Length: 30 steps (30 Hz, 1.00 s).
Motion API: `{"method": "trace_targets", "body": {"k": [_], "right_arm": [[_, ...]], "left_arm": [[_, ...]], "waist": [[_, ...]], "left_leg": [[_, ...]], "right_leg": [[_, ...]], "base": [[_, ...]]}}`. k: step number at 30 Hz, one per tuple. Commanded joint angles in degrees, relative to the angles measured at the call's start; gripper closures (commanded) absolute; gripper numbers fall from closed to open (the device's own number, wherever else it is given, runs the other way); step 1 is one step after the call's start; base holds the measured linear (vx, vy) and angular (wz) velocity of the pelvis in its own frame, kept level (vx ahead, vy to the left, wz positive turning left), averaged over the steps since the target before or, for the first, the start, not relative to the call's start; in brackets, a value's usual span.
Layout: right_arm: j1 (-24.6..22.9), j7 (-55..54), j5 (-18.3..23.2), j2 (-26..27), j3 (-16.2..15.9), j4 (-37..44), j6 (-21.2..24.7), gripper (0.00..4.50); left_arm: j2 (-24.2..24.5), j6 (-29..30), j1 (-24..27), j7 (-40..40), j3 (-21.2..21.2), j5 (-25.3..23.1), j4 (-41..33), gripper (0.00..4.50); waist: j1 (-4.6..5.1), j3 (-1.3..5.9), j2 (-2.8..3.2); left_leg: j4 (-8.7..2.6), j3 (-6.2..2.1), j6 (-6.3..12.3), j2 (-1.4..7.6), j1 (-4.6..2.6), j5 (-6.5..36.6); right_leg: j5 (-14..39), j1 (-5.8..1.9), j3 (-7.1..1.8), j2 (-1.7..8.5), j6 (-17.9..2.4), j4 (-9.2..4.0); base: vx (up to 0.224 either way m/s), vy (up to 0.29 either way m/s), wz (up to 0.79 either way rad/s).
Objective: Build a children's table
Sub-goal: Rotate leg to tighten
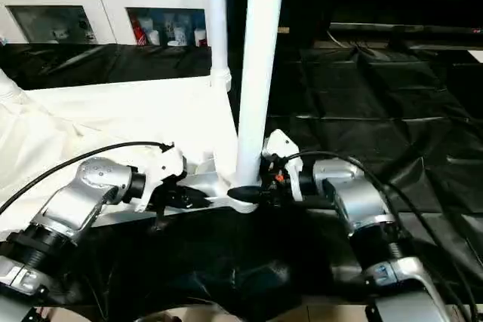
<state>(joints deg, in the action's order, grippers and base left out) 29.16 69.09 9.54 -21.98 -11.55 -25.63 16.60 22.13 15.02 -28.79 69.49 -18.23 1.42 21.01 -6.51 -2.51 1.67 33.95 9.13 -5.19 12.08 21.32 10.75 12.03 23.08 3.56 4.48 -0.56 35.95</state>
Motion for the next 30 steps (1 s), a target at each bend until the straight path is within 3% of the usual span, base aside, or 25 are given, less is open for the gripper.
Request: {"method": "trace_targets", "body": {"k": [1,9,13,15,21,26,30], "right_arm": [[-1.8,-1.0,-0.9,0.9,-1.7,-3.6,0.9,1.78],[-1.0,-10.1,-2.6,4.6,0.5,-8.7,-1.4,1.78],[0.9,-23.2,-2.6,9.8,5.0,-15.5,-3.7,1.78],[2.7,-33.2,-2.2,13.7,8.0,-20.6,-4.6,1.78],[6.9,-48.0,-2.1,20.9,11.2,-28.7,-6.5,1.78],[10.2,-51.1,-0.7,24.4,13.6,-32.7,-7.0,1.78],[11.1,-51.0,-1.4,24.8,13.1,-33.8,-8.9,1.78]], "left_arm": [[-1.1,-0.5,-0.9,0.9,0.4,2.9,-3.7,4.50],[-2.4,-0.5,-1.9,-3.2,1.0,1.3,-1.6,4.50],[-6.2,1.0,-4.6,-12.1,2.6,-0.9,3.2,4.50],[-9.5,2.7,-7.5,-19.6,3.5,-2.6,7.6,4.50],[-16.0,4.5,-12.1,-29.9,5.1,-3.5,14.2,4.50],[-18.3,3.5,-13.0,-30.7,4.7,-3.6,14.9,4.50],[-17.7,0.6,-12.6,-29.6,3.5,-4.0,14.6,4.50]], "waist": [[0.06,3.88,-0.02],[0.69,3.50,-0.12],[1.59,3.26,-0.30],[1.74,3.05,-0.04],[1.67,3.28,0.18],[1.71,3.51,0.27],[1.69,3.53,0.36]], "left_leg": [[-3.37,0.45,3.30,0.79,-0.42,5.7],[-3.80,0.41,1.73,0.71,-0.56,8.8],[-4.17,0.28,0.19,0.56,-0.61,11.1],[-4.27,0.31,-0.62,0.50,-1.05,13.2],[-4.33,0.15,-0.90,0.44,-0.80,12.4],[-4.28,0.09,-0.17,0.43,-0.46,11.5],[-4.29,0.15,0.31,0.47,-0.49,11.5]], "right_leg": [[-2.2,-3.55,-2.14,2.96,-15.1,-3.35],[3.2,-3.47,-2.18,3.09,-14.4,-3.99],[10.7,-3.41,-2.19,3.23,-12.5,-4.74],[15.7,-2.90,-2.28,3.31,-11.3,-5.36],[13.8,-2.84,-2.25,3.20,-10.8,-5.32],[9.1,-3.12,-2.14,3.14,-11.7,-4.90],[7.6,-3.18,-2.14,3.20,-12.2,-4.86]], "base": [[0.000,0.000,0.00],[0.000,0.000,0.00],[0.000,0.000,0.00],[0.000,0.000,0.00],[0.000,0.000,0.00],[0.000,0.000,0.00],[0.000,0.000,0.00]]}}
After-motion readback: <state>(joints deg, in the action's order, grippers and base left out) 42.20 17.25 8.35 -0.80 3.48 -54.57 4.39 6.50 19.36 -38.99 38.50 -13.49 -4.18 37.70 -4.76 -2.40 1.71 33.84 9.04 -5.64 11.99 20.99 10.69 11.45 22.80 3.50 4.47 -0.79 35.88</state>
